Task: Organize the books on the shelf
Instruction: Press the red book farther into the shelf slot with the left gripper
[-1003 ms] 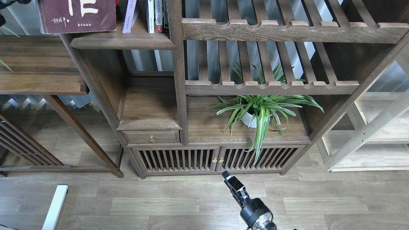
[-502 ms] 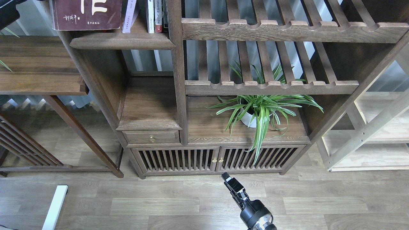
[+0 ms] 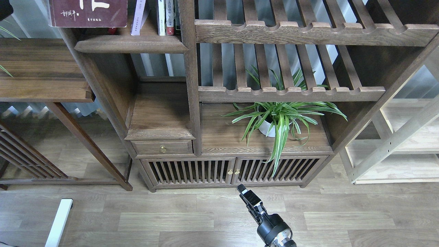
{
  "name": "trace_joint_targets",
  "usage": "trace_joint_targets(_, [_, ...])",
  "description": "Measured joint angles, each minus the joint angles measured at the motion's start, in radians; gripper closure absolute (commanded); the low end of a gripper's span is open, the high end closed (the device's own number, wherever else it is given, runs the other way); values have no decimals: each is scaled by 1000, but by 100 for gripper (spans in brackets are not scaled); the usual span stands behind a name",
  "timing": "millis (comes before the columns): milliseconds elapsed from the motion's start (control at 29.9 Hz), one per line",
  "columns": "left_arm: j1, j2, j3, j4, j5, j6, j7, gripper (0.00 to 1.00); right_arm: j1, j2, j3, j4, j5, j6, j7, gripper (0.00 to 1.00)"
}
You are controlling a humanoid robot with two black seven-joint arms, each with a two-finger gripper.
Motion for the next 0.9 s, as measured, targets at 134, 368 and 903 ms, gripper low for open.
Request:
trace_joint_targets(134, [0,21,-1,-2,-1,0,1,98,0,0,0,1,0,0,0,52])
trace_joint_targets(368, [1,26,-1,-2,-1,0,1,98,0,0,0,7,0,0,0,52])
trace_joint_targets(903, [-89,-20,53,107,46,0,0,98,-26,0,1,36,-14,0,0,52])
